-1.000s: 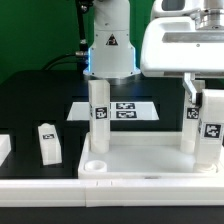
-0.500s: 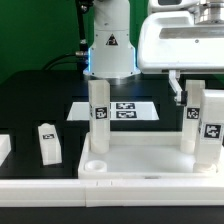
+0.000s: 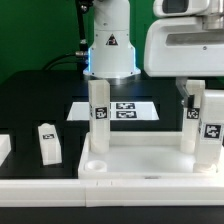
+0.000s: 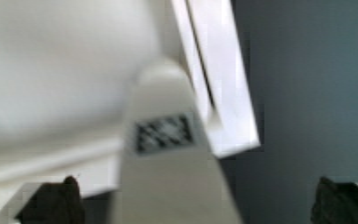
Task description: Assemble desk
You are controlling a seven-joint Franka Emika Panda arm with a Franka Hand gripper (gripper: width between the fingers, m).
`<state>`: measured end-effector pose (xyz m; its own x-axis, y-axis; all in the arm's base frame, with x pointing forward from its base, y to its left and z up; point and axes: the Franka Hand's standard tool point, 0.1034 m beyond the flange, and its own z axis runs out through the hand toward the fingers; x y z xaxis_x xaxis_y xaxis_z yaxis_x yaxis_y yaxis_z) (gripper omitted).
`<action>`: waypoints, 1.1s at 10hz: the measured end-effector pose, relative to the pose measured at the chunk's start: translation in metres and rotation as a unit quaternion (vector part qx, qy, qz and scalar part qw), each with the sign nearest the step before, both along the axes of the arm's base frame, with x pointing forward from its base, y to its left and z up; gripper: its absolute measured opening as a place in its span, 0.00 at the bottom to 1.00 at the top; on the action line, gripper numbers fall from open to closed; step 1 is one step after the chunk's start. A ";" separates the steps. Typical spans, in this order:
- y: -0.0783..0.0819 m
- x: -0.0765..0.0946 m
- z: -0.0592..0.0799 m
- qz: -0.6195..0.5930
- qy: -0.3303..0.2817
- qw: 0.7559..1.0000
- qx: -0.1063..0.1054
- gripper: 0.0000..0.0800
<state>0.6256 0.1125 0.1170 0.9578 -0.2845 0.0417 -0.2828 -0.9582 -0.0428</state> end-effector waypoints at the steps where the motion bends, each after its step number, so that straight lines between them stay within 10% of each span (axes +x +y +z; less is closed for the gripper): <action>1: -0.002 0.004 0.002 -0.005 -0.008 1.000 -0.001 0.81; 3: -0.003 0.004 0.001 -0.012 -0.008 1.000 -0.001 0.67; 4: -0.003 0.004 0.001 -0.026 -0.007 1.000 0.000 0.41; 8: -0.003 0.004 0.001 -0.143 -0.006 0.990 0.007 0.36; 11: 0.004 0.004 0.000 -0.384 -0.023 0.923 0.029 0.36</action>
Offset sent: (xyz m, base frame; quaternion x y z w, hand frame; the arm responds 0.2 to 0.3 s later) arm 0.0000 0.0000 0.0000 0.0000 0.0000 0.0650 0.9979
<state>0.6300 0.1167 0.1172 0.4709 -0.8813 0.0403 -0.8739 -0.4722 -0.1156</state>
